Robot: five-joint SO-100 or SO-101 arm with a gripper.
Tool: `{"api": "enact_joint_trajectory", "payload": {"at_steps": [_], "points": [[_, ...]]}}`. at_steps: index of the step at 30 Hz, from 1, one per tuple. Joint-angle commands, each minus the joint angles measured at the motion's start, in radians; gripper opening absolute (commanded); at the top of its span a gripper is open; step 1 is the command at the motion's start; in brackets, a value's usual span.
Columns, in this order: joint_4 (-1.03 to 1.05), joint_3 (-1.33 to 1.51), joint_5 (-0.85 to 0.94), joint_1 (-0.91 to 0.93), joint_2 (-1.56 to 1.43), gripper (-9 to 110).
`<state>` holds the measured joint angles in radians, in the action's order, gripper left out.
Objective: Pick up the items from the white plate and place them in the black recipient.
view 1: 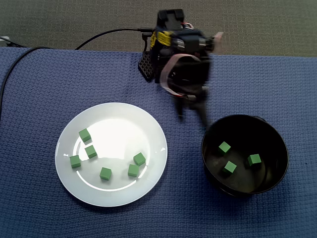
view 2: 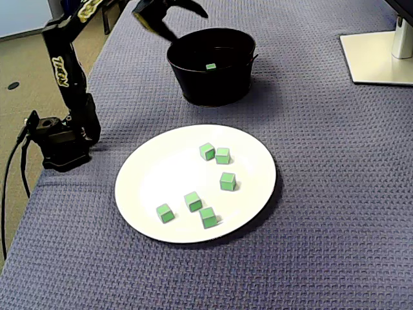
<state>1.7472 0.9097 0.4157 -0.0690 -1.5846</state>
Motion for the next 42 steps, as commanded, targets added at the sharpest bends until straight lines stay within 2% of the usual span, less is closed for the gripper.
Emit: {"api": "enact_joint_trajectory", "payload": {"at_steps": [1, 8, 21, 28, 42], "points": [[0.015, 0.109, -0.046, 0.184, -0.064, 33], [-0.144, 0.324, 0.015, 0.325, 0.051, 34], [-0.42, 0.492, 0.222, 0.379, 0.244, 30], [-0.5, 0.532, 0.233, 0.368, 0.299, 30], [-0.574, 0.552, 0.192, 0.308, 0.368, 22]]}}
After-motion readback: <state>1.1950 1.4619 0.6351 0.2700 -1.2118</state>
